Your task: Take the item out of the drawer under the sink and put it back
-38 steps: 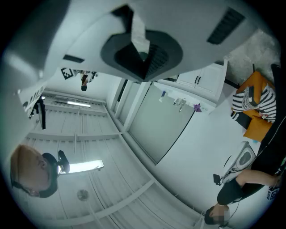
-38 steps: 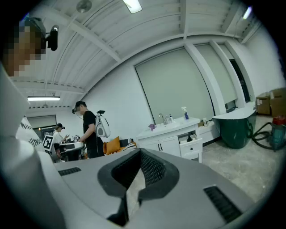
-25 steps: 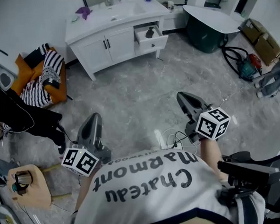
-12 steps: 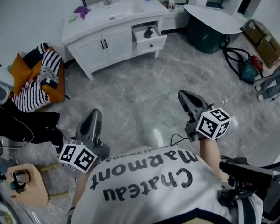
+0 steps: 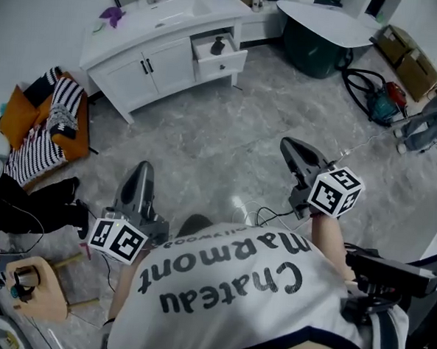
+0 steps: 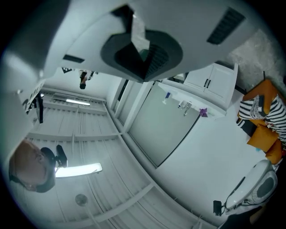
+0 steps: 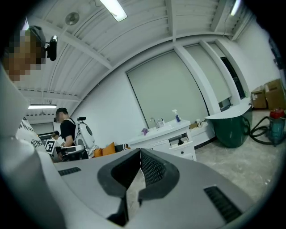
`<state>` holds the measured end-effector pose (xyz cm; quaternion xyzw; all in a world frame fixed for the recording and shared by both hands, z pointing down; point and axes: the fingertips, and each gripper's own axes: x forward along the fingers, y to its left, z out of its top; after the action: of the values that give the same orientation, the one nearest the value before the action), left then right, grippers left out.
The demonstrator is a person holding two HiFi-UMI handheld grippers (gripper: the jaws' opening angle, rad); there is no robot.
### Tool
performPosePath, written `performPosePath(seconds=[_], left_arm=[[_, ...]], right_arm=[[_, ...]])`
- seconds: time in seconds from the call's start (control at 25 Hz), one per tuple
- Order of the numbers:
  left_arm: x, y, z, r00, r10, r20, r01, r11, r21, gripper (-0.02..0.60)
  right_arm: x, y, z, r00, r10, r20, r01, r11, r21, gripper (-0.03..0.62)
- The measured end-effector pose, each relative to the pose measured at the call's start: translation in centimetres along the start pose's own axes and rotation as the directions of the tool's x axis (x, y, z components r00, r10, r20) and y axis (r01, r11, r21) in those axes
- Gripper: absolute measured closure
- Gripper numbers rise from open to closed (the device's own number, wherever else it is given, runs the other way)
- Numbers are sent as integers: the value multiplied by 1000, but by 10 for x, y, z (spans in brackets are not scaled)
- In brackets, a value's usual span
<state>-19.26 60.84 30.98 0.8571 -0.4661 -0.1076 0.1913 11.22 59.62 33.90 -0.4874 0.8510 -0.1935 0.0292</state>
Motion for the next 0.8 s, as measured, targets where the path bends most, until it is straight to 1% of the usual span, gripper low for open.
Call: performPosePath(seconds=[0.2, 0.32, 0.44, 0.64, 0.8], left_arm=[[7, 4, -8, 999, 10, -52, -10, 1000, 14, 572], [18, 15, -15, 998, 5, -69, -4, 1000, 5, 572], [40, 27, -17, 996, -16, -82, 16, 1000, 1, 572], [83, 46, -8, 994, -53, -100, 53, 999, -5, 572], [119, 72, 10, 991, -74, -108, 73, 997, -7, 572]], right_arm=[[13, -9, -12, 1000, 8, -10, -7, 999, 54, 583], [23, -11, -18, 1000, 10, -22, -9, 999, 36, 583], [34, -20, -21, 999, -8, -35, 9, 1000, 27, 583], [63, -36, -17, 998, -41, -46, 44, 997, 61, 583], [104, -44, -7, 996, -63, -68, 66, 997, 39, 583]])
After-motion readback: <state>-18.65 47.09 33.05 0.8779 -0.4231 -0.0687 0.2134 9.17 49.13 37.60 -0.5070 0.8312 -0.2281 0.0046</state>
